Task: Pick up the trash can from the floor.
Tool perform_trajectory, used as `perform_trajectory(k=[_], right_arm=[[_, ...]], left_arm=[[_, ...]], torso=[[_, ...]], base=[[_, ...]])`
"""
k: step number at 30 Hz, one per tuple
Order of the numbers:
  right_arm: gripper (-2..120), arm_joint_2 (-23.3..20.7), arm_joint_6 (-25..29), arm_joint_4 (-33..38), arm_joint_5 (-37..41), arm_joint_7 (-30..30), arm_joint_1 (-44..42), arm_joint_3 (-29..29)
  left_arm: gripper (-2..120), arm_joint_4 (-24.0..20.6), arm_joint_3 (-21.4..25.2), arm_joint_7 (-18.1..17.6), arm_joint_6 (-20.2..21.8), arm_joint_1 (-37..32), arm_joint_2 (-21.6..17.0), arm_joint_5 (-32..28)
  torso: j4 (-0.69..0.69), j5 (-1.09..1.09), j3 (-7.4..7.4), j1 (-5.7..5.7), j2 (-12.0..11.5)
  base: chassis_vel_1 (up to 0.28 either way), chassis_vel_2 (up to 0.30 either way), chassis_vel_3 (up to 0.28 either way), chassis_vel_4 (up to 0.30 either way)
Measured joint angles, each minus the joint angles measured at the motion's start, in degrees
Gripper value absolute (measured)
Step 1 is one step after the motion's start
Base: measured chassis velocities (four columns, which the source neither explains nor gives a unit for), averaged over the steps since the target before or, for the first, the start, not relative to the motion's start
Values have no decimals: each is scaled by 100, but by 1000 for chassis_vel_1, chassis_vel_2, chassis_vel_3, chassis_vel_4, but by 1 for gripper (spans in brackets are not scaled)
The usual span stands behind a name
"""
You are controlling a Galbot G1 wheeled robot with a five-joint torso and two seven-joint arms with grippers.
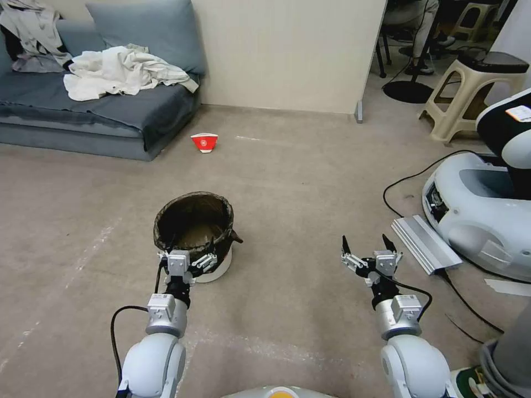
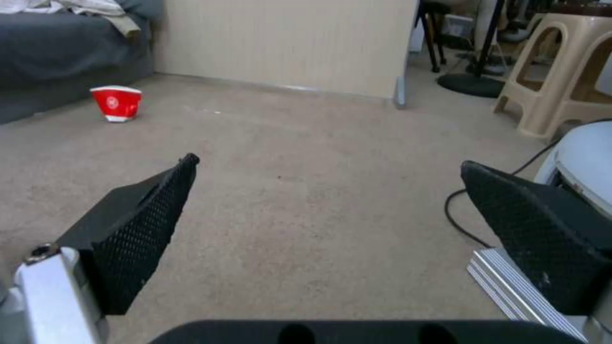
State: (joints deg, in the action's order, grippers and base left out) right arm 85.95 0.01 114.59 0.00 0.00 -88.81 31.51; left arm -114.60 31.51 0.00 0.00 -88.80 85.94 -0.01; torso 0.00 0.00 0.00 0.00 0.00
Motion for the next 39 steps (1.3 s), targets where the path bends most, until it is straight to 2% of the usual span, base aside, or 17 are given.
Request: perform_trajectory(k=[17, 20, 21, 23, 24, 25, 27, 28, 29, 32, 39], right_arm=[[100, 0, -1, 0, 0, 0, 0, 0], [100, 0, -64, 94, 50, 2, -51, 27], [100, 0, -64, 94, 50, 2, -51, 27], [100, -6, -388, 633, 307, 36, -307, 192], [100, -9, -492, 789, 389, 48, -384, 241], [100, -9, -492, 789, 389, 48, -384, 241], [100, -17, -787, 1268, 623, 83, -613, 385], [100, -20, -933, 1497, 735, 100, -721, 456], [100, -20, -933, 1497, 735, 100, -721, 456], [100, -31, -1279, 2074, 1012, 142, -992, 627], [100, -34, -1334, 2135, 1062, 147, -1031, 649]], left_arm=[[100, -27, 3, 0, 17, -18, 1, -16], [100, -474, 54, 0, 296, -220, 41, -266], [100, -474, 54, 0, 296, -220, 41, -266], [100, -1078, 130, 0, 693, -504, 97, -611], [100, -1264, 153, 4, 815, -591, 115, -718], [100, -1264, 153, 4, 815, -591, 115, -718], [100, -1724, 216, 22, 1059, -823, 157, -995], [100, -1835, 264, 31, 931, -946, 153, -1106], [100, -1835, 264, 31, 931, -946, 153, -1106], [100, -1802, 304, 67, 566, -1110, 141, -1171], [100, -1729, 327, 128, 460, -1203, 149, -1129]], torso=[[0, -1, 0, -1, 0], [1, 3, 0, -1, 0], [1, 3, 0, -1, 0], [0, 0, 0, -1, 0], [-1, 0, 0, -1, 0], [-1, 0, 0, -1, 0], [-1, 0, -1, -1, 0], [0, 3, -1, -1, 0], [0, 3, -1, -1, 0], [-1, -3, -1, -1, 0], [0, 0, -1, -1, 0]], base=[[0, 0, 0, 0], [0, 0, 0, 0], [0, 0, 0, 0], [0, 0, 0, 0], [0, 0, 0, 0], [0, 0, 0, 0], [0, 0, 0, 0], [0, 0, 0, 0], [0, 0, 0, 0], [0, 0, 0, 0], [0, 0, 0, 0]])
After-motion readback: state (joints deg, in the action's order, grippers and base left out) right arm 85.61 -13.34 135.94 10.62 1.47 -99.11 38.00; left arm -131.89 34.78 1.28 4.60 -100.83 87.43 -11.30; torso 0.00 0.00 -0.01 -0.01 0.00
